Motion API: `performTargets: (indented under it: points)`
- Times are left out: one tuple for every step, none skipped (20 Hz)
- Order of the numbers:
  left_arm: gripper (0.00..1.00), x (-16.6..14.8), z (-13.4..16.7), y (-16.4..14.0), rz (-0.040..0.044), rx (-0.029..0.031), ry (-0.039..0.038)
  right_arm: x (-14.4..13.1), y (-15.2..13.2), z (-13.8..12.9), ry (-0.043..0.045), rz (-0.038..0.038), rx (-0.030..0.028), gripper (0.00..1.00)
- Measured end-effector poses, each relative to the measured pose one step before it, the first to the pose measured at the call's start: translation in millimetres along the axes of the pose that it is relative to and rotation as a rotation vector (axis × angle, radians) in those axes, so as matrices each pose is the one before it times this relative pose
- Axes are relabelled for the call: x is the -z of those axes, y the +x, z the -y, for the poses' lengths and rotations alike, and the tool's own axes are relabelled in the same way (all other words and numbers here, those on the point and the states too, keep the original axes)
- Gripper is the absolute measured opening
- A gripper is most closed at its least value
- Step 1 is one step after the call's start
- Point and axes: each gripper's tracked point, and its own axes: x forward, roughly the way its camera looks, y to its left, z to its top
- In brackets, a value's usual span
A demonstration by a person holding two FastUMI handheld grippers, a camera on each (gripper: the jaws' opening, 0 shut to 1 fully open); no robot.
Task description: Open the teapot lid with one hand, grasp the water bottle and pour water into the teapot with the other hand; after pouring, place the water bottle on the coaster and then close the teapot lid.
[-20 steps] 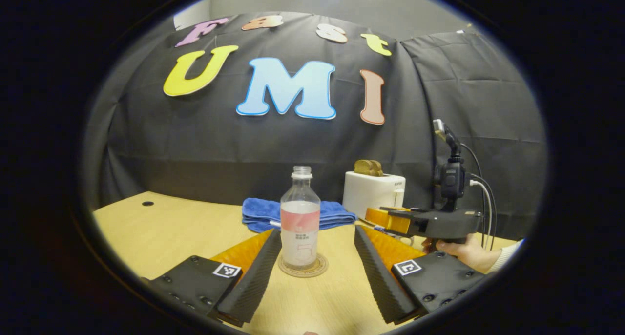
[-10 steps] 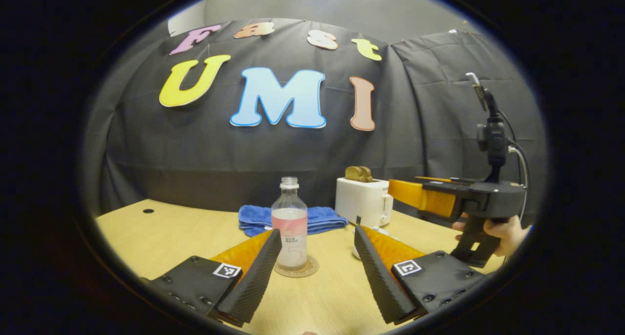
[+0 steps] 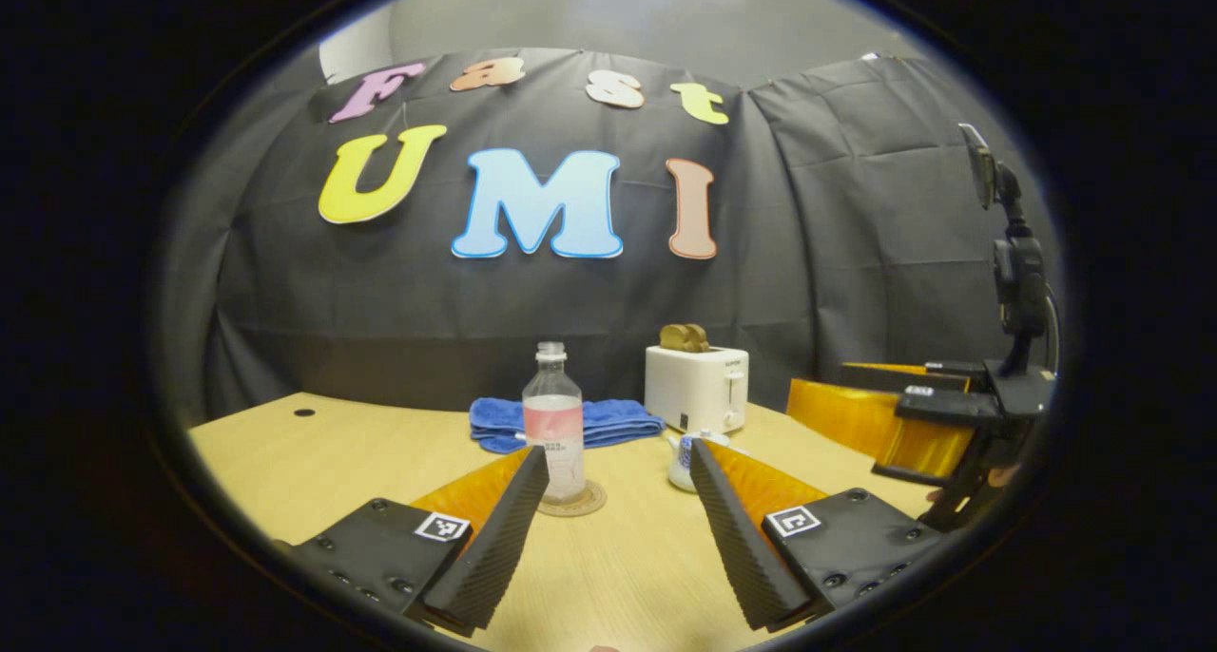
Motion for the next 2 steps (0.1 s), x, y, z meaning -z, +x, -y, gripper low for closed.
performTargets:
  points:
    - [1.00, 1.87, 0.51, -4.18, 0.00338, -0.00518, -0.00322, 2.58, -7.26, -2.69, -0.00065, 0.00275, 0.00236, 0.96]
    - [1.00, 1.15, 2.29, -5.18, -0.00194, -0.00125, 0.00220, 4.94, -6.69, -3.03, 0.00486, -0.00028, -0.00115, 0.96]
